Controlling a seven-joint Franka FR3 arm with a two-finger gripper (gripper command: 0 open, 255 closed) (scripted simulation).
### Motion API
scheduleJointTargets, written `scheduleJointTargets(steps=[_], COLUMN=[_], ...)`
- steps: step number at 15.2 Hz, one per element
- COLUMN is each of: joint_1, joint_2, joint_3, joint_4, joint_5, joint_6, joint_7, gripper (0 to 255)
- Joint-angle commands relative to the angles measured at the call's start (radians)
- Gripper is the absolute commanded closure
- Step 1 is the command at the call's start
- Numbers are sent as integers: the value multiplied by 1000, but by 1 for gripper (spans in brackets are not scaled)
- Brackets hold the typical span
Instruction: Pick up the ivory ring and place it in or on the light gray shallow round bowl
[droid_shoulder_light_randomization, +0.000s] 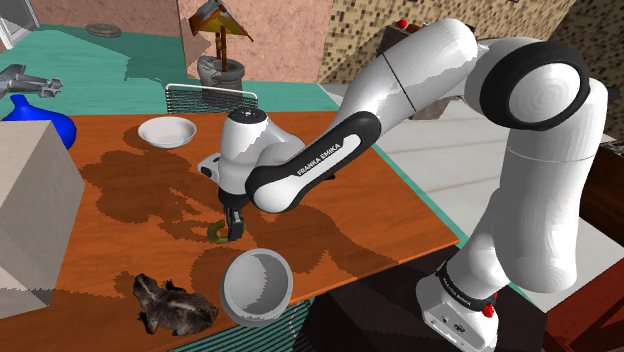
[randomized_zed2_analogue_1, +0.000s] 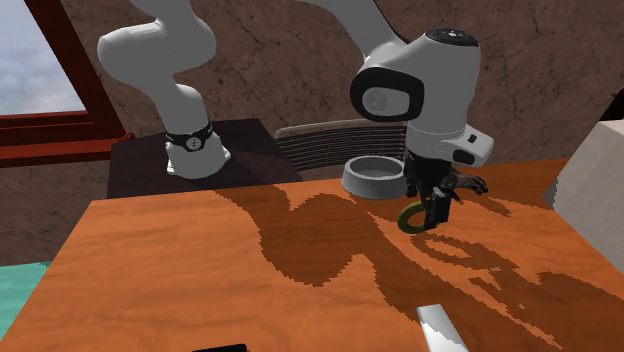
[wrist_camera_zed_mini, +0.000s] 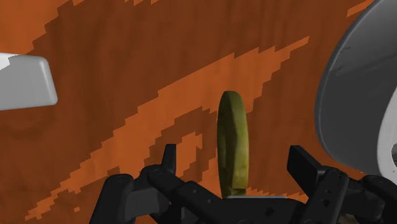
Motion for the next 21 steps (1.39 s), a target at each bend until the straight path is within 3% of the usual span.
scheduleJointTargets(steps=[1, 4, 5, 14, 21], joint_1=[0, 0, 0, 0, -13], joint_2=[1, 1, 1, 1, -67], joint_3=[0, 0, 0, 0, 17], joint_4=[0, 0, 0, 0, 7], joint_5=[0, 0, 0, 0, 26], joint_6=[1, 1, 1, 1, -72], joint_7=[0, 0, 0, 0, -16], gripper=[0, 0, 255, 255, 255])
